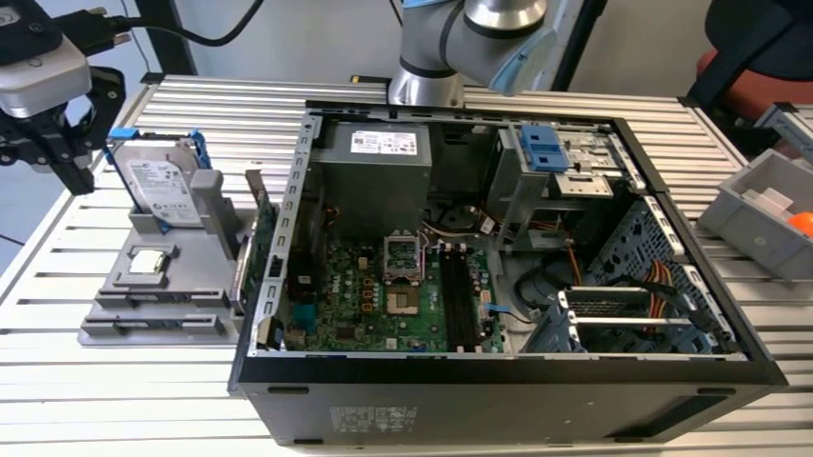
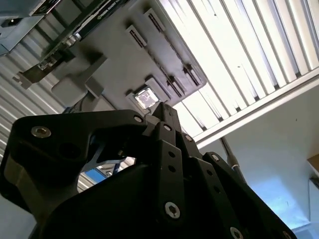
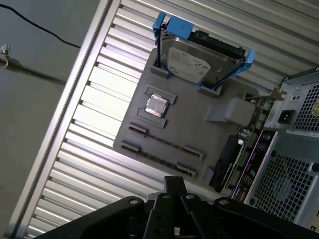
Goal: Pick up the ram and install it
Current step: 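Pick up the ram and move it above insertion slot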
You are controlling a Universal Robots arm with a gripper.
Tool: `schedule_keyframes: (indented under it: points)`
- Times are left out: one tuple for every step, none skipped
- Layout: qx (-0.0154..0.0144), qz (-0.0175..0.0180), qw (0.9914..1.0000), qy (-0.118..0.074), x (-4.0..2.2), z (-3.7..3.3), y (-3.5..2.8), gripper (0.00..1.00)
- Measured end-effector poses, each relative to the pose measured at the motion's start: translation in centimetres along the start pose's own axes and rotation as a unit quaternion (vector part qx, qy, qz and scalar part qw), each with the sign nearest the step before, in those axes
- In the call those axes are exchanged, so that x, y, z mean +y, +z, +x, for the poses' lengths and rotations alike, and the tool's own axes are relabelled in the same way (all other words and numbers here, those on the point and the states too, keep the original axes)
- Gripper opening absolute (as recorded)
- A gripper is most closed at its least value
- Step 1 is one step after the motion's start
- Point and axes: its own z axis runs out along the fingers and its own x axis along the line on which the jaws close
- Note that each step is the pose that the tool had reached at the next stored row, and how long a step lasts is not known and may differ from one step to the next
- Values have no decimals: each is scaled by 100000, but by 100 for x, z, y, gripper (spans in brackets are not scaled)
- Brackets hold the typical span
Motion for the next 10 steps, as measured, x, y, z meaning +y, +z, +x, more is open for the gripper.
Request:
schedule_keyframes:
  points:
    - [12, 10, 100000, -251, 2, 0, 0, 0]
    - [30, 20, 99999, -514, 2, 0, 0, 0]
    - [47, 26, 99997, -819, 3, 0, 0, 0]
    - [67, 30, 99993, -1221, 3, 0, 0, 0]
    - [91, 34, 99985, -1723, 4, -1, 0, 0]
    - [123, 42, 99974, -2271, 5, -1, 0, 0]
    - [147, 47, 99962, -2757, 5, -1, 0, 0]
    - [171, 48, 99947, -3260, 5, -1, 0, 0]
    - [197, 49, 99928, -3782, 5, -1, 0, 0]
    - [215, 51, 99909, -4261, 7, -2, 0, 0]
